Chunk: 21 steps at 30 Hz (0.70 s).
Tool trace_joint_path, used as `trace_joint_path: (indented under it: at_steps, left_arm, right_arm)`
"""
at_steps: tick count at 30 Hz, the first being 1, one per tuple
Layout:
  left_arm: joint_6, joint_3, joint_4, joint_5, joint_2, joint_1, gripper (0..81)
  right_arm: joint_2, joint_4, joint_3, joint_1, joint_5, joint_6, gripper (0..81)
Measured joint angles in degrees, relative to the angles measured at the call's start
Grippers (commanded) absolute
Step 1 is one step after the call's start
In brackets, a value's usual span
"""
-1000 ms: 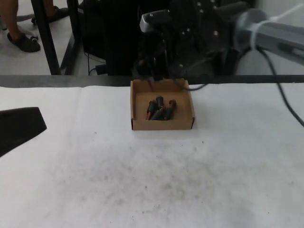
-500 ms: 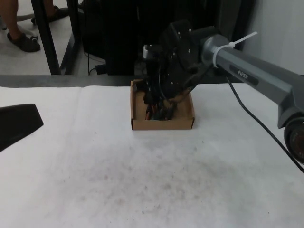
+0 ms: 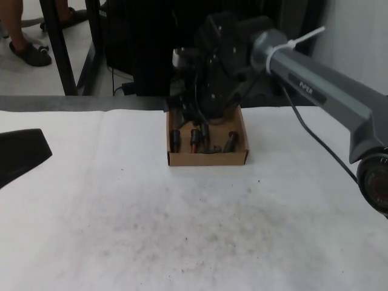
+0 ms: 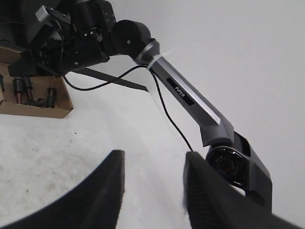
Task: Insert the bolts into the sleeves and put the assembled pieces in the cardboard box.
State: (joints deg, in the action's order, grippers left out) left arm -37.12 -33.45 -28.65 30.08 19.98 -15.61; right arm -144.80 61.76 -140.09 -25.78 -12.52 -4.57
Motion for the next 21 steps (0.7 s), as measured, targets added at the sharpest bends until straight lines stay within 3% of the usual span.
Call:
trace_joint_path:
  at_steps: [7,13,21]
  left_arm:
    - [0.4,0.0,-0.7,-0.3,0.0,0.0,38.4]
    - [7.6,0.0,-7.1,-5.0,0.0,0.0,38.4]
    - [14.1,0.0,-10.3,-10.3,0.0,0.0,38.4]
  right_arm:
    - [1.1,16.7,-9.3,0.0,0.0,2.7,42.0]
    - [7.8,26.2,-10.2,-0.4,0.9,4.6,42.0]
    - [17.3,26.4,-10.3,-3.0,2.4,4.6,42.0]
